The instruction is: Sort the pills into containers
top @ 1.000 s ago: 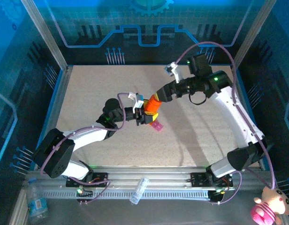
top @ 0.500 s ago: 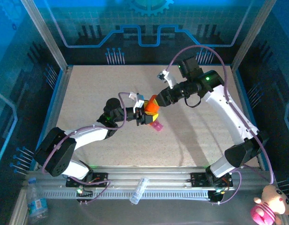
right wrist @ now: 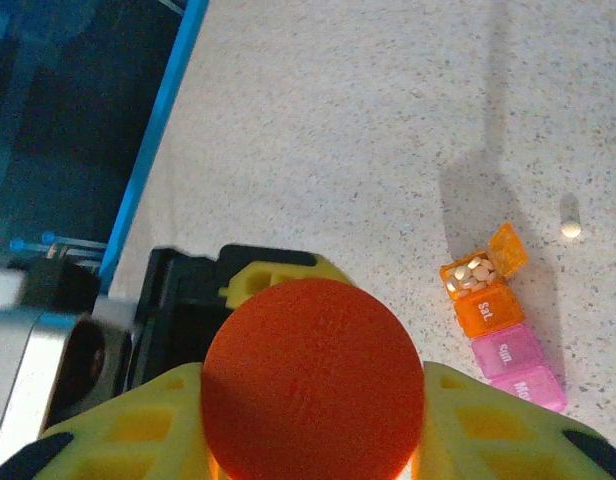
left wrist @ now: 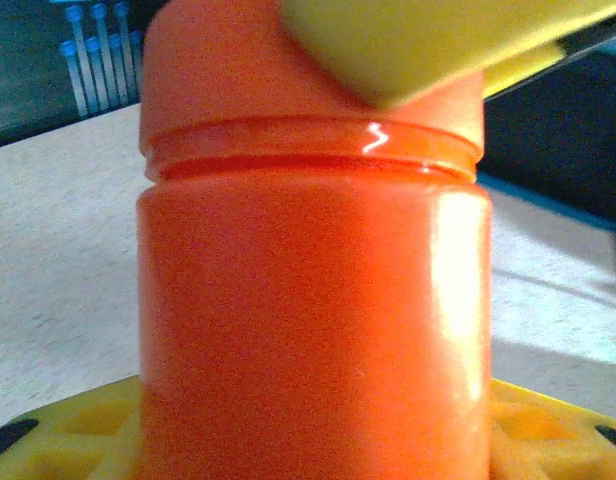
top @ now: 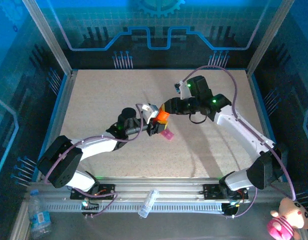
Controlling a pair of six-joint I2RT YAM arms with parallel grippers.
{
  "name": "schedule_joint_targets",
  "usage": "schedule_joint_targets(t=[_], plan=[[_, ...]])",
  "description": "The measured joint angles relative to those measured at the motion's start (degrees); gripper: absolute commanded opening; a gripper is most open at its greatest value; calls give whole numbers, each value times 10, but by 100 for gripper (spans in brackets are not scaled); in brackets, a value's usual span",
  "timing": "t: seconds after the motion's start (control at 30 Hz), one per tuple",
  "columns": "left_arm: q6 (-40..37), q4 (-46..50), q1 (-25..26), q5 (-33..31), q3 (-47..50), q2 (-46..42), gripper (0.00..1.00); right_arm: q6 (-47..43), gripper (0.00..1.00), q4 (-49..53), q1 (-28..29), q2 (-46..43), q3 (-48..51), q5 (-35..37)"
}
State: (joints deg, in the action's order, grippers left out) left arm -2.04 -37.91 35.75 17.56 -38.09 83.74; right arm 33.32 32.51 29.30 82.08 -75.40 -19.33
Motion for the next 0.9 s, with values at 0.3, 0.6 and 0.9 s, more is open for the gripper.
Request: schedule_joint_targets(t=[0.3, 0.6, 0.9], plan=[[-24, 2, 6, -68, 0, 4, 0, 43, 61, -27, 2, 23, -5, 14], [14, -111, -6, 16, 1, 5, 0, -57, 84, 46, -68, -26, -51, -86], [91, -153, -37, 156, 7, -1, 0, -222, 84, 185, -94, -21, -163, -121]])
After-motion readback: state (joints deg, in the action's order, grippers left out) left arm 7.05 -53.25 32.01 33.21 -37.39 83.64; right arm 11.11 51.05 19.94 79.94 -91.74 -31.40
